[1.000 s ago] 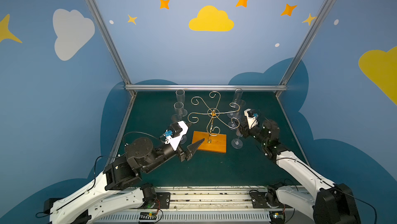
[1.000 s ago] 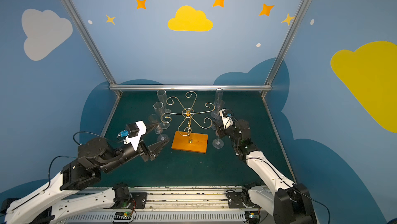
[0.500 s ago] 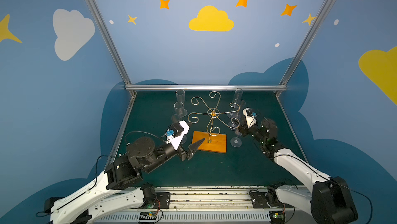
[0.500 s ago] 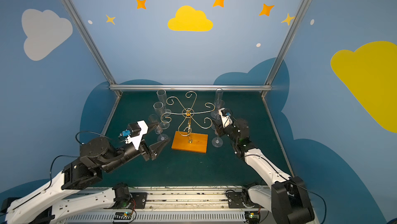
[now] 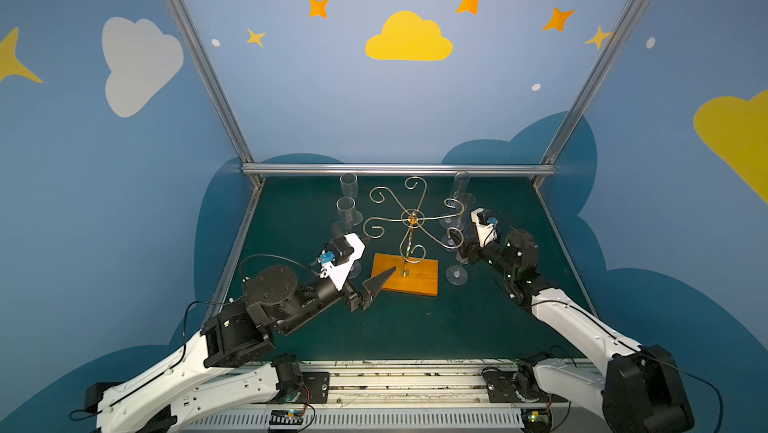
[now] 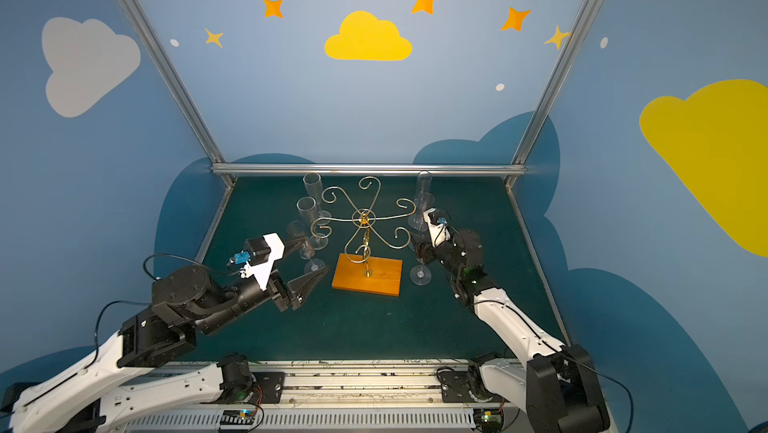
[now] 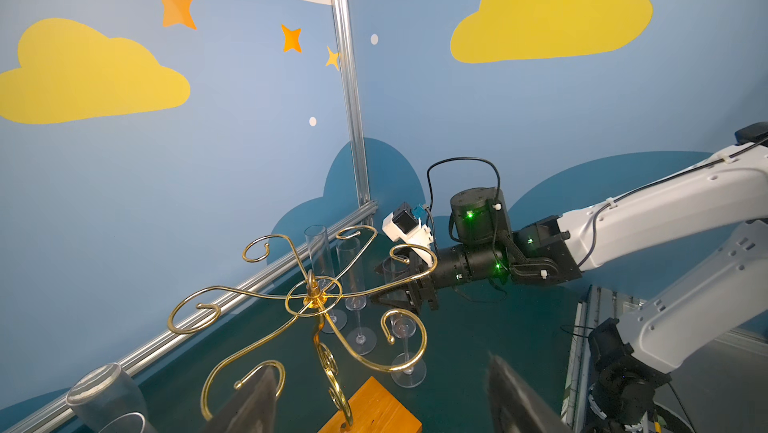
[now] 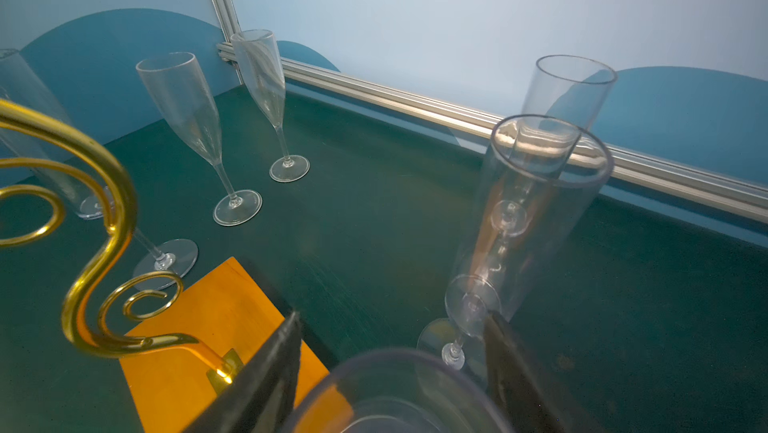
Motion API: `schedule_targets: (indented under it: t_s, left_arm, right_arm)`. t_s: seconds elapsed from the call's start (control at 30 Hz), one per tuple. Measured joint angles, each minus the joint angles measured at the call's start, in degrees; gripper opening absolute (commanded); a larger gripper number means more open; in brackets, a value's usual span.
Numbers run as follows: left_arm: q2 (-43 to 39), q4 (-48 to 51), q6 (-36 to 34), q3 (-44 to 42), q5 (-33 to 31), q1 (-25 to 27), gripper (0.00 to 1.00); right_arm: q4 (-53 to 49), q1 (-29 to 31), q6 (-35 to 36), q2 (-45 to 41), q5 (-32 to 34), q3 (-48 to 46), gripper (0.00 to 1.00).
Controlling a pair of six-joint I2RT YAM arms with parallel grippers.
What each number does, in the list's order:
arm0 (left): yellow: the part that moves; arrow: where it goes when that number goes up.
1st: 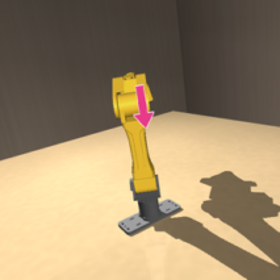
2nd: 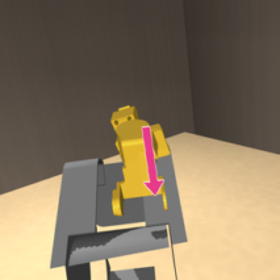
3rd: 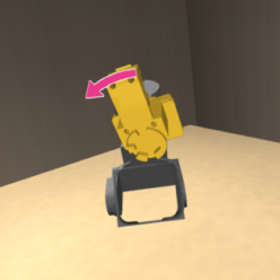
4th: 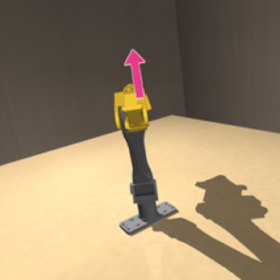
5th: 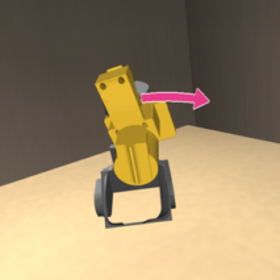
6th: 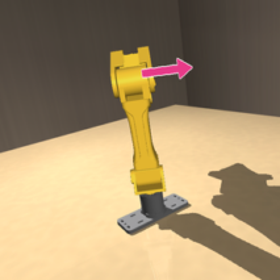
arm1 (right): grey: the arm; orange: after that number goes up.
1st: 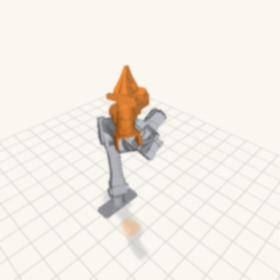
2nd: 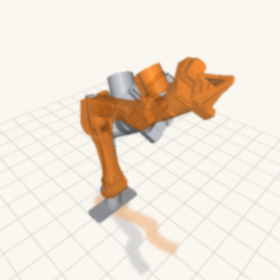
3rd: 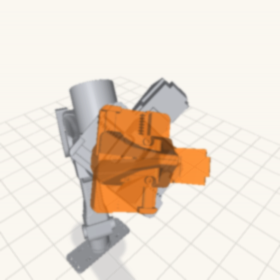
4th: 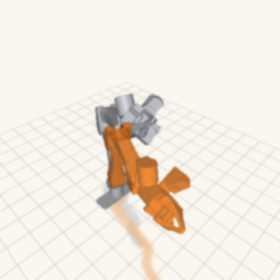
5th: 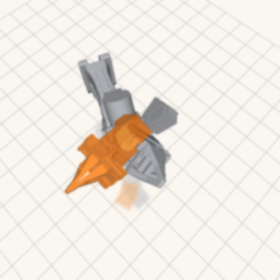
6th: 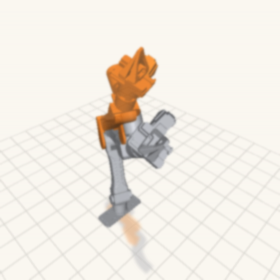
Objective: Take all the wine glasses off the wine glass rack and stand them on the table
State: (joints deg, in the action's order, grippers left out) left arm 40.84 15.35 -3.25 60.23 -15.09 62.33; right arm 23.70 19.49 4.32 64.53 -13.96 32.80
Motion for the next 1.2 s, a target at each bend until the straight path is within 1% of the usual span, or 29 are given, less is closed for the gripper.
schedule_targets:
  t_s: [0.17, 0.7, 0.97, 1.1, 1.2]
  left_arm:
    - [-0.2, 0.0, 0.0, 0.0, 0.0, 0.0, 0.78]
    - [-3.4, -0.2, 0.0, -0.4, -0.9, 0.0, 0.79]
    - [-5.4, -0.4, -1.3, -1.1, -2.8, 0.0, 0.82]
    - [-8.5, -0.8, -2.5, -3.0, -4.8, 0.0, 0.83]
    - [-10.9, -0.9, -3.6, -3.7, -6.9, 0.0, 0.86]
  right_arm:
    - [-0.6, 0.0, 0.0, -1.2, 0.0, 0.0, 0.74]
    - [-3.2, 0.0, 0.0, -4.2, 0.5, 0.0, 0.78]
    - [-6.7, 0.0, 1.1, -9.6, 1.0, 0.0, 0.82]
    - [-10.6, -0.3, 2.2, -12.9, 1.2, 0.8, 0.85]
    - [-13.2, -0.5, 2.6, -15.5, 2.2, 2.3, 0.86]
